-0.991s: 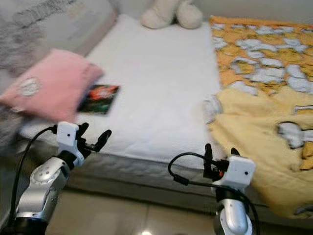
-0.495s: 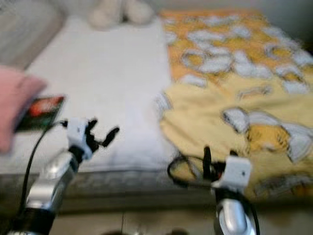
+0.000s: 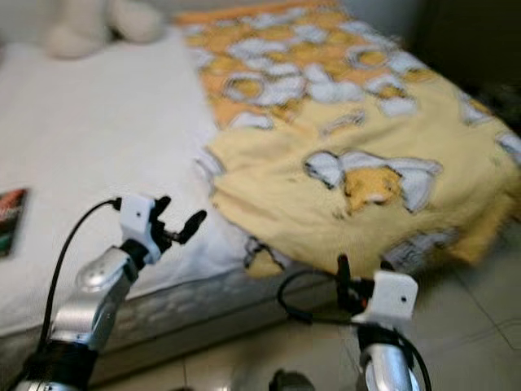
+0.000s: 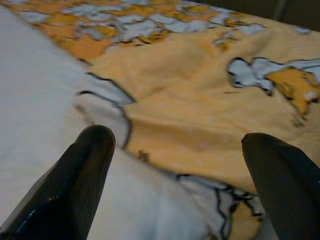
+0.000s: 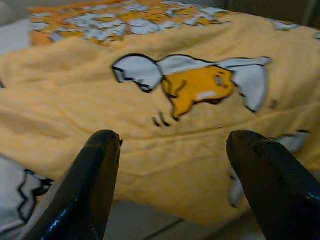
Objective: Clean up the room
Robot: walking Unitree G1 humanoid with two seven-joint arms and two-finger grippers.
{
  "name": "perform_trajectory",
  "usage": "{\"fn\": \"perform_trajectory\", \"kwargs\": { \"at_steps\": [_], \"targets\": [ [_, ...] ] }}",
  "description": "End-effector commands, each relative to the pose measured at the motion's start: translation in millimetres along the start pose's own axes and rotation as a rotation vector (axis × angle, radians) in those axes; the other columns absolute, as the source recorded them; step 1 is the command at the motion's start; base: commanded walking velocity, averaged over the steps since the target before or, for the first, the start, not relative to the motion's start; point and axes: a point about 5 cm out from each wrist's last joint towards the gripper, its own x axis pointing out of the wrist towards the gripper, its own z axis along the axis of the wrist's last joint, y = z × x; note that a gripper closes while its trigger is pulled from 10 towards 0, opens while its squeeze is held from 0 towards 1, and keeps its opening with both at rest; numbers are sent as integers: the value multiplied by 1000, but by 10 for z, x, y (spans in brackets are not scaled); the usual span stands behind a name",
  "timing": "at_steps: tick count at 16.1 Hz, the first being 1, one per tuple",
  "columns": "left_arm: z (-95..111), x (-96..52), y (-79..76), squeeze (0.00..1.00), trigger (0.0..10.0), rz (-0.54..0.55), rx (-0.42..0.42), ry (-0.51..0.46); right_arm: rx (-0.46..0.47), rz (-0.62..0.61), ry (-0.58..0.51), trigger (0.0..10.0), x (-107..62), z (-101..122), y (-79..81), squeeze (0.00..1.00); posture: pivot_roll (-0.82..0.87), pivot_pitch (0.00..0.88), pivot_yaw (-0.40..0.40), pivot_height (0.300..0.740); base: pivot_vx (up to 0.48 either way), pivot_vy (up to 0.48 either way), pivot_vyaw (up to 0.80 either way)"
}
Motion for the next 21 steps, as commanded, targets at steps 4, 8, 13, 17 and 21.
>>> {"fn": "perform_trajectory", "kwargs": {
  "at_steps": [4,8,13,17,21],
  "targets": [
    [68,50,15,0,10000,-12,30,2,7,5,11,10000,-27,-9,-2,392,-89,69,77,740,0,0,-650],
    [69,48,-7,0,10000,-29,34,7,17,-2,22,10000,-56,-33,0,408,-92,77,84,740,0,0,-644],
    [82,60,-82,0,10000,-76,72,-5,18,-5,19,10000,-34,-31,-10,416,-89,72,82,740,0,372,-644],
    [86,105,-105,0,10000,-92,74,7,-28,-19,19,10000,4,-34,-30,306,-89,62,83,735,0,0,-306],
    [82,80,-205,0,10000,-172,38,-28,-28,-7,10,10000,60,-14,-43,325,-90,42,78,735,0,-228,0]
  ]
}}
